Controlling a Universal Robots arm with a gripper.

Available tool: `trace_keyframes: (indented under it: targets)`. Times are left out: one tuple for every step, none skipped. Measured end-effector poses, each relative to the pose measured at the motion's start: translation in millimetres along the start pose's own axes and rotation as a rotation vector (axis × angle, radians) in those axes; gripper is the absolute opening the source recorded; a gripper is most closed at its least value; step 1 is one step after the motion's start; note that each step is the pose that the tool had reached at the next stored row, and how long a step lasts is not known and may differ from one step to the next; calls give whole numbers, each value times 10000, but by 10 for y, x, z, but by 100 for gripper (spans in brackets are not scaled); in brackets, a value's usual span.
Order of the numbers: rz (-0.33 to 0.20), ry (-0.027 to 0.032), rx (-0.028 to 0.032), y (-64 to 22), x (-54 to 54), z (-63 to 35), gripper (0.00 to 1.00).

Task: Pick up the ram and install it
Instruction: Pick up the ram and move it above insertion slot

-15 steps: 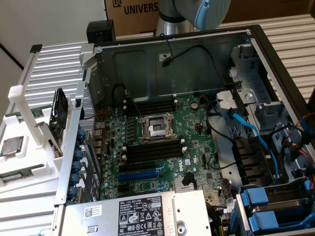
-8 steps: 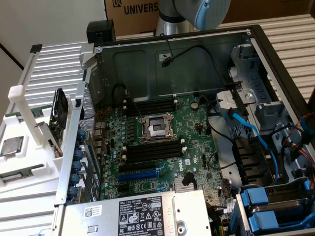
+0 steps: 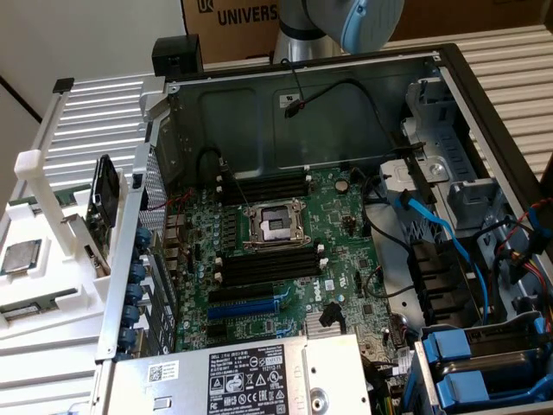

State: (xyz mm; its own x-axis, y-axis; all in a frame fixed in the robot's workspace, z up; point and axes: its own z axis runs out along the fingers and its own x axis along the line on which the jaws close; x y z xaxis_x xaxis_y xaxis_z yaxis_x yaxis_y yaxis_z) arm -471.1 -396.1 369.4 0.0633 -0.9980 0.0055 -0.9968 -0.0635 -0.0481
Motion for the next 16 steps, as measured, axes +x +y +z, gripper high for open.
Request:
trace_keyframes:
  targets:
    - [0,0,0,0,0,0,11]
    - [0,0,0,0,0,0,11]
    - [0,-1,1,0,0,0,11]
    - [0,0,0,0,0,0,11]
    - [0,0,0,0,0,0,11]
    - [0,-1,0,0,0,0,11]
    - [0,0,0,0,0,0,11]
    - [0,0,0,0,0,0,11]
    - [0,0,0,0,0,0,11]
    - [0,0,0,0,0,0,11]
    - [1,7,25,7,-1,17,11]
    - [0,9,31,9,-1,30,11]
    - [0,11,35,14,-2,47,11]
    - [1,14,49,25,-4,60,11]
    - [0,17,57,36,-7,75,11]
    - [0,20,64,50,-10,91,11]
